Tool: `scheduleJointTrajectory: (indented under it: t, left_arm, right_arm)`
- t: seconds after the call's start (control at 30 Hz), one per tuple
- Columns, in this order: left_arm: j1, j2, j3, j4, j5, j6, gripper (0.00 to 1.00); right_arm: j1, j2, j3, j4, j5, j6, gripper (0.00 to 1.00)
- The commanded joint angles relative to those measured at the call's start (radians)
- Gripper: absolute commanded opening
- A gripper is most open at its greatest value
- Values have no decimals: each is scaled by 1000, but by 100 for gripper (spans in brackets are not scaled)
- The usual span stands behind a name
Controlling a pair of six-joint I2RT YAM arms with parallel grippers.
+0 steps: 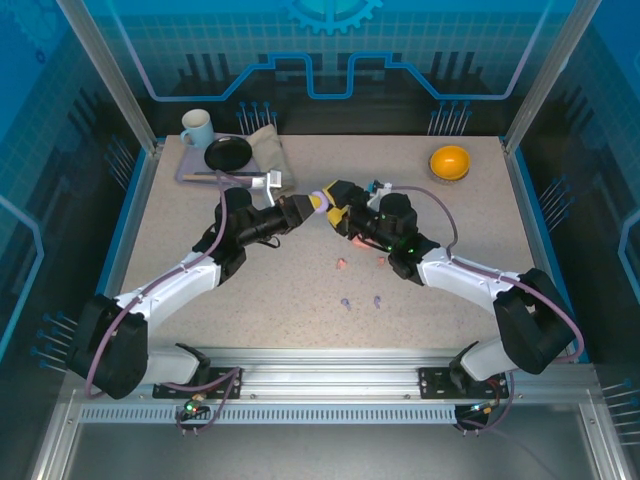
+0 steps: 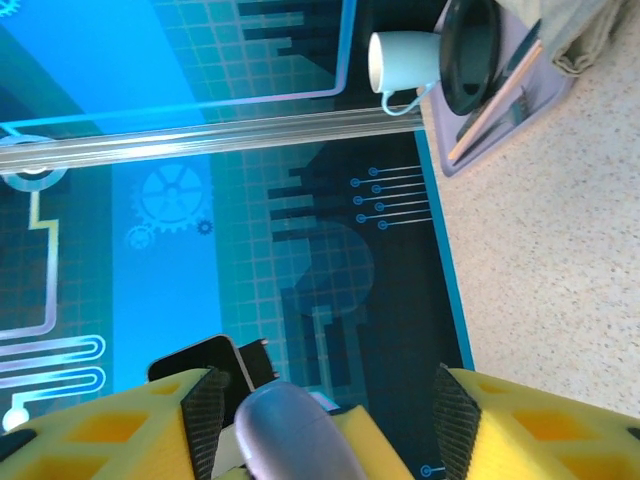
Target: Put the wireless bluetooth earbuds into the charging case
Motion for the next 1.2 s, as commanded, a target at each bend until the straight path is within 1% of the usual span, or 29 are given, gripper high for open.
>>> scheduleJointTrajectory:
  t: [0.0,0.13,0.33,0.47,0.57,0.67,0.73,0.77,0.83,0.9,0.97,1.03,1.1,1.17]
  left_arm:
    - [-7,32,25,31,5,-79,0]
    - [-4,67,80,-36,76,-99,0]
    - [5,107,145,-131,200,-64,0]
    - [19,145,161,-127,295,-51,2]
    - [28,160,187,-181,357,5,3]
    - [35,162,215,-263,397,80,3]
    - [41,162,232,-324,410,120,3]
    - [45,162,241,-350,422,138,3]
    - [55,168,252,-387,443,158,3]
    - [69,183,273,-445,470,189,3]
    - [78,199,292,-493,494,217,4]
    - [88,222,320,-563,511,249,4]
    - [96,247,347,-610,536,268,5]
    - [97,270,385,-669,559,292,7]
  right_arm:
    - [7,10,26,73,0,-7,61]
    - [-28,6,-15,118,-64,-38,61]
    - [-108,3,-96,225,-227,-97,61]
    - [-154,-4,-116,259,-343,-152,60]
    - [-188,-22,-121,255,-430,-208,60]
    - [-228,-74,-122,173,-491,-306,61]
    - [-251,-125,-114,54,-519,-402,63]
    - [-260,-155,-100,-30,-531,-495,64]
    - [-263,-213,-40,-282,-542,-720,69]
    - [-242,-265,39,-586,-511,-1028,75]
    - [-223,-289,105,-757,-478,-1249,81]
    - [-210,-296,132,-860,-463,-1391,83]
    - [-194,-297,134,-895,-461,-1492,83]
    - [-169,-299,127,-912,-413,-1571,83]
